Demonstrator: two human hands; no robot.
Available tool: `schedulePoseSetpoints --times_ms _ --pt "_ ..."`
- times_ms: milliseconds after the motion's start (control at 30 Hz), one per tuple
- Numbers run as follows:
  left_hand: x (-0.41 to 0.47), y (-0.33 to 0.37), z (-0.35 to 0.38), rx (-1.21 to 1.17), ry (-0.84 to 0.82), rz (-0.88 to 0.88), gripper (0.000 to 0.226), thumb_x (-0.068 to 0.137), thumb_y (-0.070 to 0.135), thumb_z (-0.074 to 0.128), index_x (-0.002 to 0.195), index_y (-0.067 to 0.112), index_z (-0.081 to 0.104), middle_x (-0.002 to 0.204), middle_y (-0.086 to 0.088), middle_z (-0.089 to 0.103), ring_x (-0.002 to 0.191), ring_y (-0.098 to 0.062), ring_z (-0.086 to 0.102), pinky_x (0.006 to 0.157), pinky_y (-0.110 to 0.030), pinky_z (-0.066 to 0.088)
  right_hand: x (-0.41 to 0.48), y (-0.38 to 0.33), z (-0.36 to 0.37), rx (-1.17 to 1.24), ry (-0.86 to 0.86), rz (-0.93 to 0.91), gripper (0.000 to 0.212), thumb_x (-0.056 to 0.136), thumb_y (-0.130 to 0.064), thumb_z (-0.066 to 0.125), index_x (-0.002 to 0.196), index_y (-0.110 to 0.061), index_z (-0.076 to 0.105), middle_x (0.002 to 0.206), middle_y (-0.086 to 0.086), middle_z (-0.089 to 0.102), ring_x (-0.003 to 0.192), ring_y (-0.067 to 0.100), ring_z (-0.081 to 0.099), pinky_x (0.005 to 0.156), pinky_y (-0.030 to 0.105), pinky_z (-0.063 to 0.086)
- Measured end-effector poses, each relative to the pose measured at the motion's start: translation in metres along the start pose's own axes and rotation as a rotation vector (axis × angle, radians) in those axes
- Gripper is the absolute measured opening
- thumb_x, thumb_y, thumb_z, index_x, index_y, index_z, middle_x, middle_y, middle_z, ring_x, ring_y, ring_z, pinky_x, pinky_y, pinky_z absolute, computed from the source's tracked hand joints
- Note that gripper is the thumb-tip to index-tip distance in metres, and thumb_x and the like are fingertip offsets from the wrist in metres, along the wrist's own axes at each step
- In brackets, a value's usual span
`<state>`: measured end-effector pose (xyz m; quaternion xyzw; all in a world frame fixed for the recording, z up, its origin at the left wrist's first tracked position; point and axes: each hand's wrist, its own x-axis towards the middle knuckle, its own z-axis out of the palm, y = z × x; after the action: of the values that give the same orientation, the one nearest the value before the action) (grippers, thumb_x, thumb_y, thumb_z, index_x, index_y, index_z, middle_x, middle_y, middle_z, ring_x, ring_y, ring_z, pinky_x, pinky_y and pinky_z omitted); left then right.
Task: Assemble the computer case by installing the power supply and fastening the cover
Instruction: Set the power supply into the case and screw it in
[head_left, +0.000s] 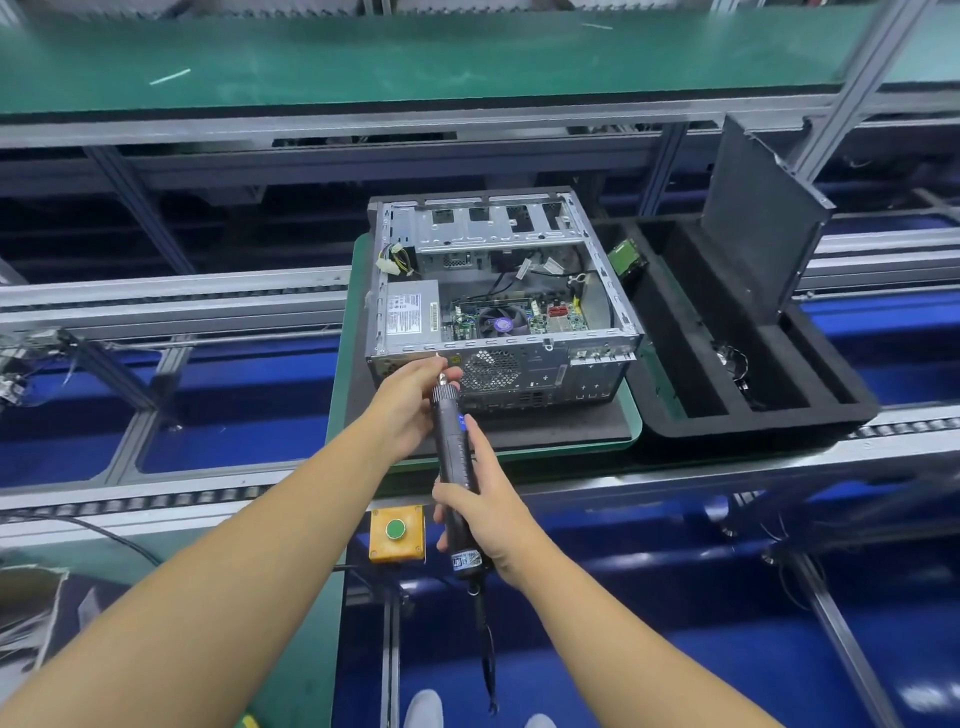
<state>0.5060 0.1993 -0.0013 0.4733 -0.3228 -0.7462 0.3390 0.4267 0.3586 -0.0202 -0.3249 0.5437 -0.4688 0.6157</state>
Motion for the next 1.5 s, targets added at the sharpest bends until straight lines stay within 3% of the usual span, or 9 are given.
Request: schedulePoseSetpoints --times_ms 333,633,800,933,1000,1067,1233,1367,1500 --pt "-0.025 -0.005 0.002 0.204 -0.311 -0.075 0.059 0.089 0.055 0.059 0.124 0.007 0.064 0.120 -0.009 0.071 0.104 -0.022 0.067 0.100 -0.040 0.044 0.003 -0.021 -0.008 0.496 -0.008 -0.002 0.065 0.084 -0.017 0.053 0.144 -0.037 0.045 0.090 0.012 0.064 0.066 0.024 0.062 0.050 0.035 0.053" --pt "-0.047 0.013 0.027 -0.314 -0.252 0.020 0.027 0.092 0.038 0.047 0.096 0.013 0.054 0.065 0.002 0.050 0.055 -0.017 0.050 0.057 -0.029 0.050 -0.014 -0.049 -0.017 0.578 -0.233 0.033 0.048 0.088 -0.013 0.049 0.135 -0.002 0.050 0.112 0.025 0.063 0.082 0.033 0.065 0.073 0.041 0.057" --pt "-0.053 0.020 0.018 -0.490 -0.422 -0.007 0.043 0.085 0.061 0.054 0.077 0.019 0.048 0.050 0.010 0.040 0.039 -0.007 0.038 0.041 -0.022 0.037 -0.021 -0.054 -0.025 0.545 -0.453 0.092 0.053 0.096 -0.003 0.043 0.149 -0.011 0.043 0.137 0.021 0.058 0.106 0.040 0.063 0.090 0.059 0.054" --pt "-0.055 0.021 0.009 -0.592 -0.589 -0.020 0.053 0.074 0.069 0.063 0.072 0.016 0.057 0.049 0.008 0.052 0.034 -0.002 0.048 0.038 -0.018 0.042 -0.026 -0.049 -0.030 0.487 -0.532 0.083 0.075 0.084 0.015 0.047 0.150 -0.019 0.048 0.143 0.009 0.056 0.086 0.020 0.066 0.076 0.037 0.058" --pt "-0.055 0.021 0.007 -0.671 -0.667 -0.043 0.053 0.071 0.065 0.068 0.072 0.013 0.060 0.049 0.006 0.056 0.036 -0.004 0.053 0.039 -0.020 0.045 -0.026 -0.046 -0.029 0.469 -0.556 0.058 0.076 0.086 0.018 0.050 0.149 -0.025 0.051 0.144 0.002 0.057 0.068 0.013 0.042 0.065 0.021 0.039" --pt "-0.054 0.020 0.006 -0.719 -0.722 -0.061 0.053 0.075 0.061 0.072 0.075 0.009 0.062 0.051 0.003 0.058 0.039 -0.009 0.057 0.041 -0.023 0.048 -0.026 -0.045 -0.029 0.445 -0.581 0.011 0.078 0.088 0.019 0.053 0.150 -0.029 0.051 0.146 0.000 0.055 0.078 0.016 0.035 0.067 0.025 0.028" --pt "-0.055 0.019 0.009 -0.786 -0.849 -0.073 0.055 0.083 0.057 0.070 0.087 0.002 0.066 0.060 -0.006 0.065 0.049 -0.018 0.065 0.049 -0.027 0.049 -0.028 -0.047 -0.029 0.398 -0.660 -0.075 0.085 0.087 0.021 0.054 0.153 -0.031 0.046 0.158 0.002 0.042 0.123 0.031 0.057 0.106 0.048 0.047" --pt "-0.058 0.019 0.012 -0.795 -0.886 -0.061 0.057 0.084 0.059 0.067 0.088 0.001 0.066 0.059 -0.006 0.066 0.049 -0.017 0.065 0.048 -0.026 0.048 -0.032 -0.050 -0.028 0.408 -0.650 -0.059 0.084 0.088 0.021 0.053 0.156 -0.028 0.043 0.158 0.001 0.042 0.121 0.029 0.060 0.091 0.033 0.056" --pt "-0.060 0.020 0.014 -0.794 -0.893 -0.062 0.053 0.083 0.054 0.070 0.083 0.002 0.065 0.055 -0.005 0.063 0.043 -0.016 0.062 0.045 -0.025 0.046 -0.033 -0.051 -0.027 0.378 -0.573 -0.067 0.076 0.089 0.012 0.059 0.151 -0.030 0.048 0.153 -0.001 0.048 0.136 0.023 0.051 0.100 0.042 0.054"
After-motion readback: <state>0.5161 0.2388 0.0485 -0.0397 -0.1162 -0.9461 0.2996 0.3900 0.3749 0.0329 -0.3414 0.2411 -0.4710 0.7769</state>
